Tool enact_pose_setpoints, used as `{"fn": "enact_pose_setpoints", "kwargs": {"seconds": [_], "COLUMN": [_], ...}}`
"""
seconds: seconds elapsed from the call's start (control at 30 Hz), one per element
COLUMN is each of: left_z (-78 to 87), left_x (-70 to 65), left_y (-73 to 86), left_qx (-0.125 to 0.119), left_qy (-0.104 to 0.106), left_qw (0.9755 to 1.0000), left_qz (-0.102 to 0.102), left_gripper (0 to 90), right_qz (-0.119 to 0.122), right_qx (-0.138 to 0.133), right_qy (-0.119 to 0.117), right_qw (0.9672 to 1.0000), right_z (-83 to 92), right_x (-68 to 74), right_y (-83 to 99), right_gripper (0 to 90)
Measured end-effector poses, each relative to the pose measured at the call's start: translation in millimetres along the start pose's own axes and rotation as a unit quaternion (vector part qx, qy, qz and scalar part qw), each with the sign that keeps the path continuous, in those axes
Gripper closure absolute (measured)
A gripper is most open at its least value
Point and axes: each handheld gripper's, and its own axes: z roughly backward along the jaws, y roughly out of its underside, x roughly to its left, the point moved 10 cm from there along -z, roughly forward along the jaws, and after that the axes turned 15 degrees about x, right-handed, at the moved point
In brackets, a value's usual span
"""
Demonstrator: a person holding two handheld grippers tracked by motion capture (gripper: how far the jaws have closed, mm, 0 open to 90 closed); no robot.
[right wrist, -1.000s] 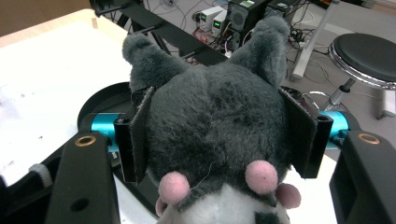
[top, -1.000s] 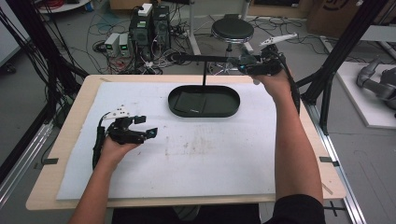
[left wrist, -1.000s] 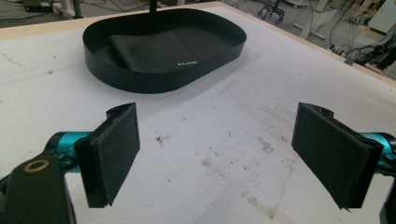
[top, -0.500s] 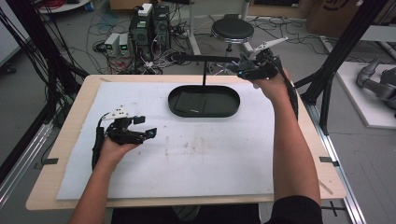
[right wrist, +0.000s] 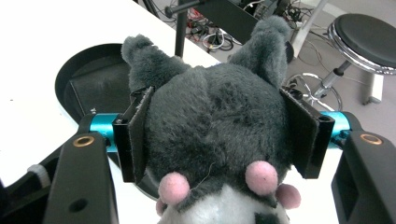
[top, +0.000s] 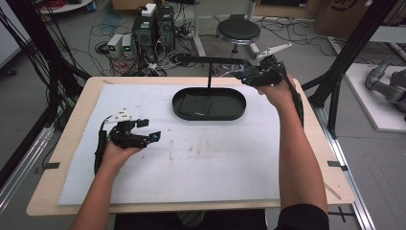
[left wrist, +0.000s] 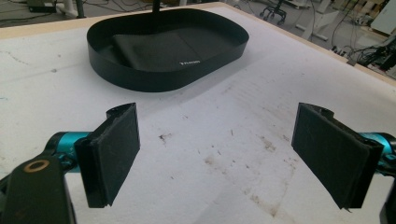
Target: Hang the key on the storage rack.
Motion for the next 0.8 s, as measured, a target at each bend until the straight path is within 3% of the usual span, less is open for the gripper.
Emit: {"fn": "enact_pose_setpoints", "kwargs": {"seconds": [0.6, 0.8], "left_z": [0.6, 0.2], "left_x": [0.5, 0.4], "left_y": [-0.2, 0.1], "left_qx": [-0.001, -0.001], "left_qy": [0.0, 0.002], "left_qw": [1.0, 1.0], "left_qz": [-0.001, 0.001], "left_gripper": [15.3, 15.3], "right_qz": [0.025, 0.022], "right_qx": [0.006, 0.013], "right_qy": [0.004, 0.002], "right_qw": [0.9997, 0.9997], "right_z": [-3.4, -7.2], "right_x": [12.5, 16.4], "right_y": [-5.0, -5.5], "right_gripper": [34.2, 34.2]}}
